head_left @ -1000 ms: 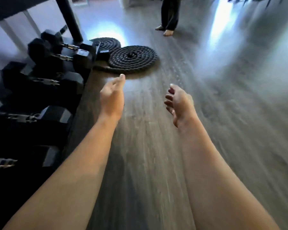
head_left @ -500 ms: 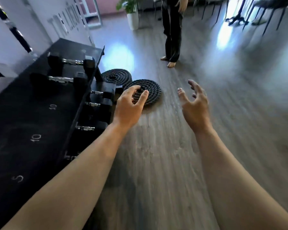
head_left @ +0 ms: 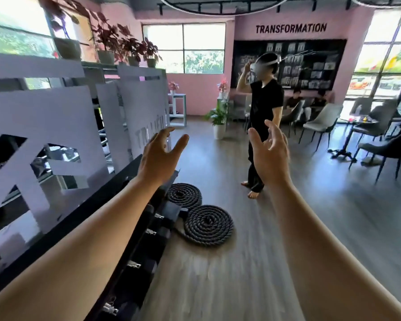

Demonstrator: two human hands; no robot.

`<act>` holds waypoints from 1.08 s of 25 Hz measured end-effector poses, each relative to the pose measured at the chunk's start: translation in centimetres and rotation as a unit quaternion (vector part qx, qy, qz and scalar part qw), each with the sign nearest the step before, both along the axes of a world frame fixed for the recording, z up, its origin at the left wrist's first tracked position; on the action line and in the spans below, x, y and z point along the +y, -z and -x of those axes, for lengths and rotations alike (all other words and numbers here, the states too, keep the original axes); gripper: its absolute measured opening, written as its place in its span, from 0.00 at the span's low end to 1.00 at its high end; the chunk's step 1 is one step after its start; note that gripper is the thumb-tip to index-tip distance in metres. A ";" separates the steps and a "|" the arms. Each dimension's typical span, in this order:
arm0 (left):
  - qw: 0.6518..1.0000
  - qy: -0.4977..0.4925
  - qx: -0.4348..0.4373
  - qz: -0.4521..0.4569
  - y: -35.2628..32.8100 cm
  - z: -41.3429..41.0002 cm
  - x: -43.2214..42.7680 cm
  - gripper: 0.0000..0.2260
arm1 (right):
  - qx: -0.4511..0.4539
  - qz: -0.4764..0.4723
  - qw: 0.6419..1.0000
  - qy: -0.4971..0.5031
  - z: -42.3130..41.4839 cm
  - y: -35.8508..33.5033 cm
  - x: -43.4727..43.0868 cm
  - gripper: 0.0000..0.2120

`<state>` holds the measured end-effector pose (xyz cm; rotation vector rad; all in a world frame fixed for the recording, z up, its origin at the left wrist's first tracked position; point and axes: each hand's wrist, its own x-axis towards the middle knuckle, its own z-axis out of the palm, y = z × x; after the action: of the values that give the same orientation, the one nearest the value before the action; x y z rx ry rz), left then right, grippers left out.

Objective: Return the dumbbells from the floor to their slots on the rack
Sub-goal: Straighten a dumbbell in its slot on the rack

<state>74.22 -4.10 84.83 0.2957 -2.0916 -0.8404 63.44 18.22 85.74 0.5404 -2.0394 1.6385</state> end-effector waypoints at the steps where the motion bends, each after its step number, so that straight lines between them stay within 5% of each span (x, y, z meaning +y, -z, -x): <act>1: 1.000 -0.015 0.010 0.005 -0.1 -0.3 -1.3 0.32 | 0.005 -0.001 1.000 -0.015 0.7 -0.1 -1.2 0.30; 7: 0.990 -0.142 0.009 -0.005 1.3 -0.4 -14.0 0.26 | -0.022 -0.001 0.992 -0.125 6.6 1.7 -14.5 0.28; 17: 0.958 -0.254 0.048 -0.120 6.5 11.5 -31.8 0.22 | -0.082 -0.033 0.964 -0.250 20.6 5.3 -38.8 0.26; 23: 0.925 -0.331 -0.059 -0.176 14.9 15.5 -38.2 0.21 | -0.148 -0.094 0.920 -0.350 29.1 14.2 -49.5 0.25; 27: 0.883 -0.394 -0.145 -0.211 20.5 17.9 -38.3 0.21 | -0.185 -0.199 0.858 -0.436 32.0 21.6 -54.1 0.27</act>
<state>56.35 -42.40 64.36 1.4729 -1.7574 -0.7454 31.40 -35.88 64.11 1.5962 -2.6559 1.8713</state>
